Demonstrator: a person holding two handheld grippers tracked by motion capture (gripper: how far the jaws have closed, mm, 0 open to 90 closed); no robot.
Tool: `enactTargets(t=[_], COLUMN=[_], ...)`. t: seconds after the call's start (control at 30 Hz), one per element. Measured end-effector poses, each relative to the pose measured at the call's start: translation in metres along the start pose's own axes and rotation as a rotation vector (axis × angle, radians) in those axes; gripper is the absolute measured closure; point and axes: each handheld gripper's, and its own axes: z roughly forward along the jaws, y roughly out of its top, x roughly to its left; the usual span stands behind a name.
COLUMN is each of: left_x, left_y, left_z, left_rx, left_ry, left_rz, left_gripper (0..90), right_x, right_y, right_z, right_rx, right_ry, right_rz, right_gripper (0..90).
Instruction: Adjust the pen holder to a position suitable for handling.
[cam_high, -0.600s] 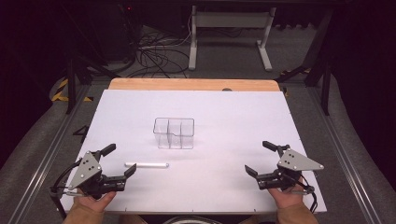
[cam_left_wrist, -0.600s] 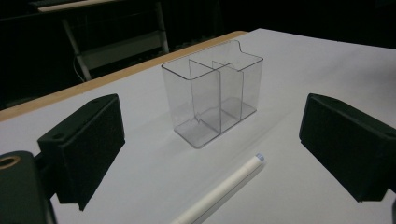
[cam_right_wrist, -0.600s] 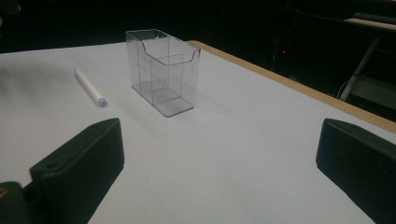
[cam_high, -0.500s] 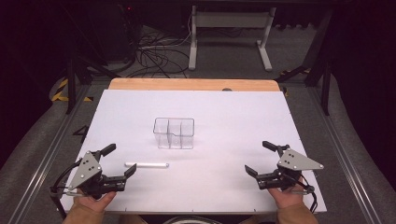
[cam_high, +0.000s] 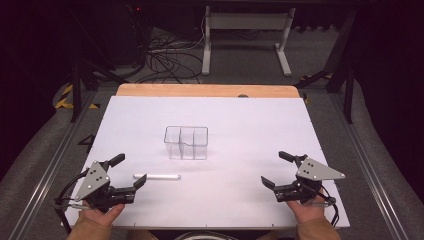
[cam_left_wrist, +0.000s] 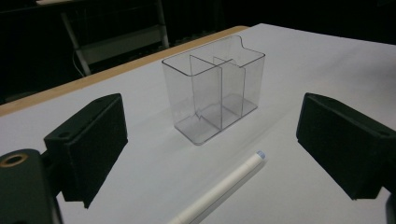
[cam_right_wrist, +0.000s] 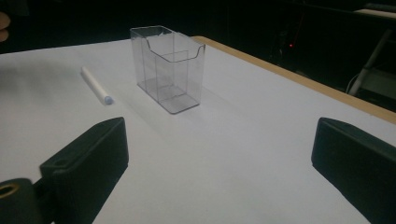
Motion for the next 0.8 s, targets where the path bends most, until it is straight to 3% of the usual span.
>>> enactTargets(t=[0.1, 0.33, 0.8], left_x=[-0.001, 0.000, 0.000], left_y=[0.001, 0.001, 0.001], left_z=[0.000, -0.002, -0.002], left_rx=[-0.003, -0.008, -0.004], left_ry=[-0.001, 0.005, 0.005], left_rz=[0.003, 0.010, 0.014], left_gripper=[10.6, 10.7, 10.8], right_x=[0.000, 0.006, 0.009], right_y=[0.009, 0.026, 0.047], right_z=[0.007, 0.026, 0.056], right_rx=[0.042, 0.072, 0.076], right_ry=[0.036, 0.084, 0.145], right_rz=[-0.014, -0.053, -0.078], right_gripper=[9.0, 9.6, 9.8])
